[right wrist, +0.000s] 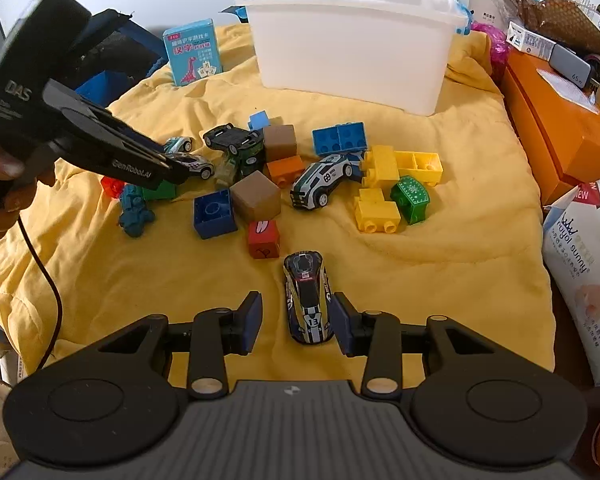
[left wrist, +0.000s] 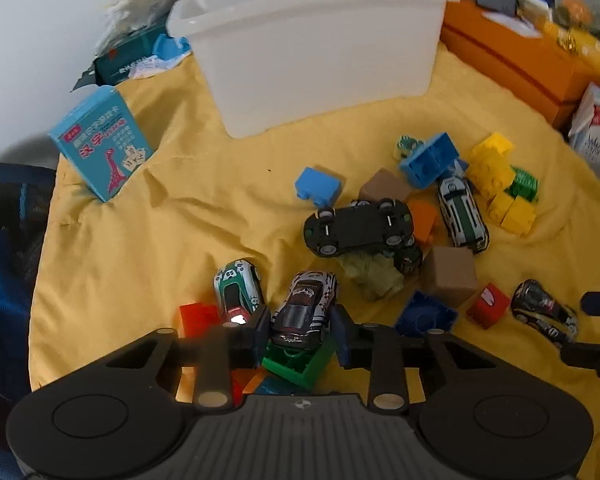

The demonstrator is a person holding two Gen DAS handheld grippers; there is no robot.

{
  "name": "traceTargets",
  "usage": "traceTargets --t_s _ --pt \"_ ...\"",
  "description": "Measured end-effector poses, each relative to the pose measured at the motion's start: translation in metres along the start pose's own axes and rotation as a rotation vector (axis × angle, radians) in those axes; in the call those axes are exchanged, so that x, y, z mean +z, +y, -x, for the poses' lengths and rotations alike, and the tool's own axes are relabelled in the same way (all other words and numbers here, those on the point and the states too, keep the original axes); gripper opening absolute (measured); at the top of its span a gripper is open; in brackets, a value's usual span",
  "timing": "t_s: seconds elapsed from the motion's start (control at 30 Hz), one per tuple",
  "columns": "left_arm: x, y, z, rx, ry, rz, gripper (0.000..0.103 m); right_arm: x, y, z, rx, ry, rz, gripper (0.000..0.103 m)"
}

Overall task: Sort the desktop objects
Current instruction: 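Close the left tool on the white race car and lift it, then carry both cars over the white bin and open both tools to drop them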

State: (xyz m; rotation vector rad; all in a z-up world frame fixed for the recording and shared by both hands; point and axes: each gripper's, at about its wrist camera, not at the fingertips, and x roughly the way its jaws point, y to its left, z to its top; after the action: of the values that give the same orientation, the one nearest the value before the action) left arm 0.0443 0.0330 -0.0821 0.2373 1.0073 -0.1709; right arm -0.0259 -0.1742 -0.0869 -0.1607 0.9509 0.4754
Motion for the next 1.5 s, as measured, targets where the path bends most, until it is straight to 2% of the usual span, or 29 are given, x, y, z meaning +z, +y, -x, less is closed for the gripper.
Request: traceTargets --t_s 0.13,0.23,0.4,0.57,0.63,0.9,0.93,0.97,1.0,1.07,1.1,1.2,1.43,1.5 --pt "-0.008 0.001 0.031 0.014 -0.073 0.050 0.034 0.000 -0.002 -0.006 -0.001 0.010 0.004 0.042" --pt "-0.015 -0.002 0.054 -0.013 -0.104 0.092 0.034 0.002 -0.004 -0.010 -0.004 0.016 0.009 0.042" --pt "-0.031 -0.023 0.076 -0.023 -0.139 0.082 0.034 0.007 -0.002 -0.016 -0.007 0.025 0.033 0.042" --pt "-0.050 -0.042 0.065 -0.037 -0.086 0.040 0.034 0.009 -0.003 -0.026 -0.009 0.063 0.042 0.041" --pt "-0.056 -0.044 0.060 -0.045 -0.066 0.042 0.034 0.008 -0.003 -0.030 -0.010 0.082 0.054 0.036" --pt "-0.068 -0.046 0.034 -0.061 -0.031 0.122 0.034 0.007 -0.005 -0.031 0.005 0.088 0.078 0.034" --pt "-0.070 -0.046 0.028 -0.063 -0.007 0.129 0.034 0.008 -0.006 -0.030 0.009 0.087 0.078 0.034" --pt "-0.073 -0.046 0.021 -0.070 0.030 0.139 0.036 0.008 -0.006 -0.031 0.013 0.087 0.084 0.034" --pt "-0.074 -0.045 0.023 -0.073 0.014 0.145 0.038 0.008 -0.006 -0.031 0.016 0.089 0.092 0.034" --pt "-0.074 -0.045 0.025 -0.083 0.039 0.136 0.040 0.009 -0.006 -0.033 0.021 0.094 0.096 0.034" --pt "-0.074 -0.045 0.027 -0.082 0.044 0.133 0.044 0.009 -0.006 -0.033 0.021 0.097 0.106 0.034" --pt "-0.074 -0.047 0.031 -0.050 0.038 0.120 0.052 0.010 -0.005 -0.030 0.023 0.096 0.133 0.034" --pt "-0.060 -0.061 0.030 -0.017 0.012 0.051 0.052 0.012 -0.008 -0.026 0.035 0.091 0.114 0.034" --pt "-0.056 -0.064 0.027 -0.001 0.010 0.028 0.041 0.011 -0.009 -0.024 0.034 0.086 0.109 0.034"
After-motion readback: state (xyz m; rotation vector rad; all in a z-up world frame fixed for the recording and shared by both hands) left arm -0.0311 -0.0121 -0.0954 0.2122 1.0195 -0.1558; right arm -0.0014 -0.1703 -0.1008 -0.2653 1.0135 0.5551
